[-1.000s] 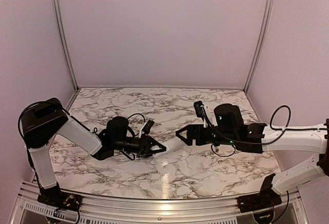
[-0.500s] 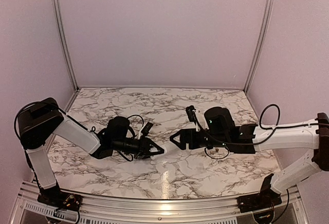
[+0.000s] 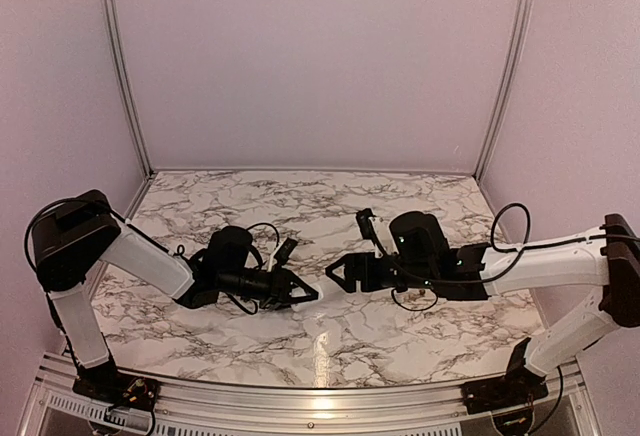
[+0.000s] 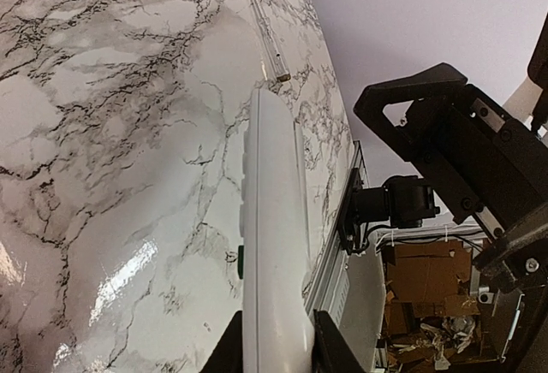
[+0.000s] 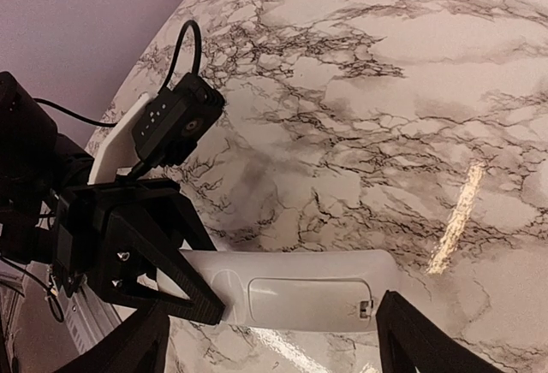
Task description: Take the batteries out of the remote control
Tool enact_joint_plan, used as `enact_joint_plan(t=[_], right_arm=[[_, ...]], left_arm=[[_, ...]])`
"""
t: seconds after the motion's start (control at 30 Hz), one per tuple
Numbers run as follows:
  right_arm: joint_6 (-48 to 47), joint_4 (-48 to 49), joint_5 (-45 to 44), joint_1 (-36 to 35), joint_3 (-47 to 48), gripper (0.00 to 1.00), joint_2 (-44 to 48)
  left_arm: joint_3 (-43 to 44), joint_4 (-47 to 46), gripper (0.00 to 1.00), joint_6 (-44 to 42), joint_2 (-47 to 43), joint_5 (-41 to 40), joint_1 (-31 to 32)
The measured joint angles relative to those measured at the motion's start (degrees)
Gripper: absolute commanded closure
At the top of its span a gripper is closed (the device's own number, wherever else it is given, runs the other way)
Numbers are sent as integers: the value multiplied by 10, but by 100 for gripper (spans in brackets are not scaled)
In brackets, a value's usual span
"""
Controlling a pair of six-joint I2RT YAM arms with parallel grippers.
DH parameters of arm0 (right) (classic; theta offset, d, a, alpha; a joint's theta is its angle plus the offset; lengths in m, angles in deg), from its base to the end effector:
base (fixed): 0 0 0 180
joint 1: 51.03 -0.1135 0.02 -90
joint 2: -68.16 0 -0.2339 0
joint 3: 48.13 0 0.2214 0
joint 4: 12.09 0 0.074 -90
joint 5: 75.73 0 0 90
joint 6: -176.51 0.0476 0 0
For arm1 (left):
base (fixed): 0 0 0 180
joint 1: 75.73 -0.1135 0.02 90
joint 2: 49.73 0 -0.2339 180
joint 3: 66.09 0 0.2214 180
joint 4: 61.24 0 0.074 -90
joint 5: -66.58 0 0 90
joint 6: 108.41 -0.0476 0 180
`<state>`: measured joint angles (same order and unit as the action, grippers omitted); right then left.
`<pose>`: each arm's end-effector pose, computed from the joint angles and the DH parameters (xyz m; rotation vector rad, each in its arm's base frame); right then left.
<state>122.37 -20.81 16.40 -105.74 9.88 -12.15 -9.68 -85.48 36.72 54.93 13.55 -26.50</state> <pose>0.1659 0.2374 0.1974 -0.3954 2.2364 0.9424 0.1931 -0.2678 0.1290 0.3872 2.3654 -1.6815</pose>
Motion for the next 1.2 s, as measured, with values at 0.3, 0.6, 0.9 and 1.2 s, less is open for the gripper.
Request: enact_joint_plan(t=[0.3,0.6,0.9,1.2], right_arm=[[2,7,-4,0,0,18,-29],[2,14,-6,0,12,19,-51],[2,20,-9,0,14,19,-61],[6,21,-12,0,14,18,-62]], left_arm=[[1,15,100,-14,-8,-15,0],[5,27,100,-17,-8,-16,0],[5,29,100,-18,-9,-17,0],[5,30,100,-18,-14,-19,0]])
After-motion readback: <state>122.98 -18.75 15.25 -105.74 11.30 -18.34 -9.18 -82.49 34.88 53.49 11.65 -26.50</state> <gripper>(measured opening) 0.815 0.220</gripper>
